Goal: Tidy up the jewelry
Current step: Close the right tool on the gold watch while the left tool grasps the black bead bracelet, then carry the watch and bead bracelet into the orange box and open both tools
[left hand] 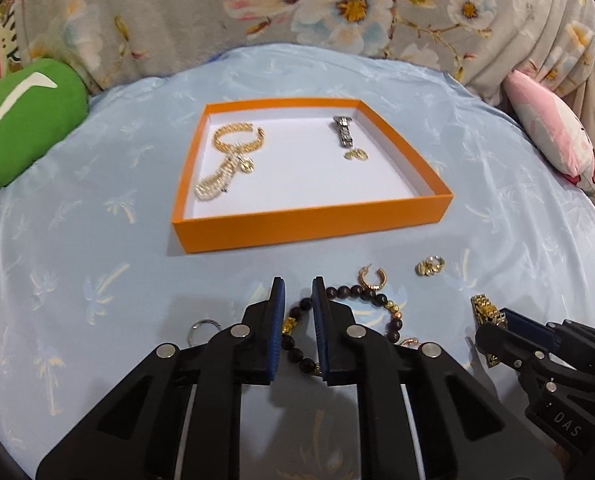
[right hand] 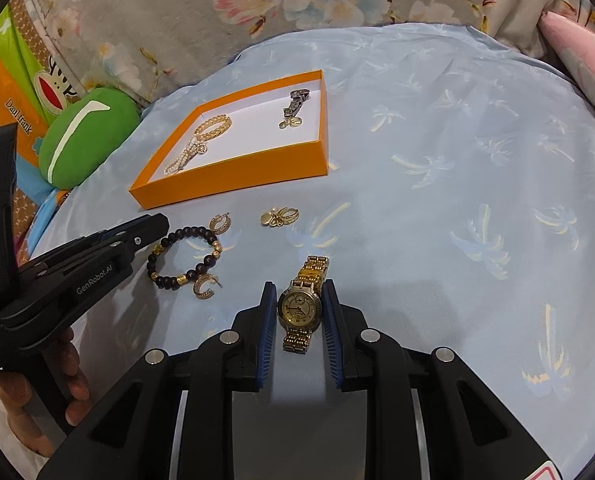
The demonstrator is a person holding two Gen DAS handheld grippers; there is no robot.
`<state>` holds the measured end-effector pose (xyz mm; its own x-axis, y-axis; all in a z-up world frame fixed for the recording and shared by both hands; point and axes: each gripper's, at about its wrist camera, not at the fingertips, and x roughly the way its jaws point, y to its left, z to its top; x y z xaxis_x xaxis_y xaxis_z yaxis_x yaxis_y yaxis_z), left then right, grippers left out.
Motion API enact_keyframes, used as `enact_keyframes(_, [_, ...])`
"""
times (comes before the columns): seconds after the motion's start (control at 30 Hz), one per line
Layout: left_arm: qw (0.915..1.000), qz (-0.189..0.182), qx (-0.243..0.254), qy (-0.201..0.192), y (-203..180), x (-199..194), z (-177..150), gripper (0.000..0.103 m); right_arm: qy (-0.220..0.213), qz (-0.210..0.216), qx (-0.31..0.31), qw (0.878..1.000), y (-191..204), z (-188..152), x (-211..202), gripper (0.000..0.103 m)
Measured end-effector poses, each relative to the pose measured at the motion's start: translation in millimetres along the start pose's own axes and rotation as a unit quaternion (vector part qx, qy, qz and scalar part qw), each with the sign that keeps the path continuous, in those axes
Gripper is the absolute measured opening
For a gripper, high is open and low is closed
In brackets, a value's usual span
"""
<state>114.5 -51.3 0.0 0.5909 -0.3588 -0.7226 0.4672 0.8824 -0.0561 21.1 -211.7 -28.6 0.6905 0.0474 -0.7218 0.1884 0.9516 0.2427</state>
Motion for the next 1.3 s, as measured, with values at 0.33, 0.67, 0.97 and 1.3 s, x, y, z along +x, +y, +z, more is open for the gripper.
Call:
enact_keyframes(0.33, [0.9993,-0.019,0.02,0.024,-6,9,-1,0.019,0.0,0.0,0.0,1.0,-1,0,0,0.022])
enact_keyframes(0.67, [0.9987,-0.029,0.034,0.025,-12,9,-3,0.008,0.0,0.0,0.0,1.0,-1,1,0,0.022])
enact_keyframes(0.97, [0.9989,-0.034,0.032,-0.005,-17,-12,-8,0.007,-0.007,0.007,0.006,1.0,-2,0,-3,0.022])
enact_keyframes(1.3, [0.9974,-0.062,-0.007,-0.036,-8,-55,2,0.007,-0.027,0.023,-0.001,0.999,7,10,-22,0.022])
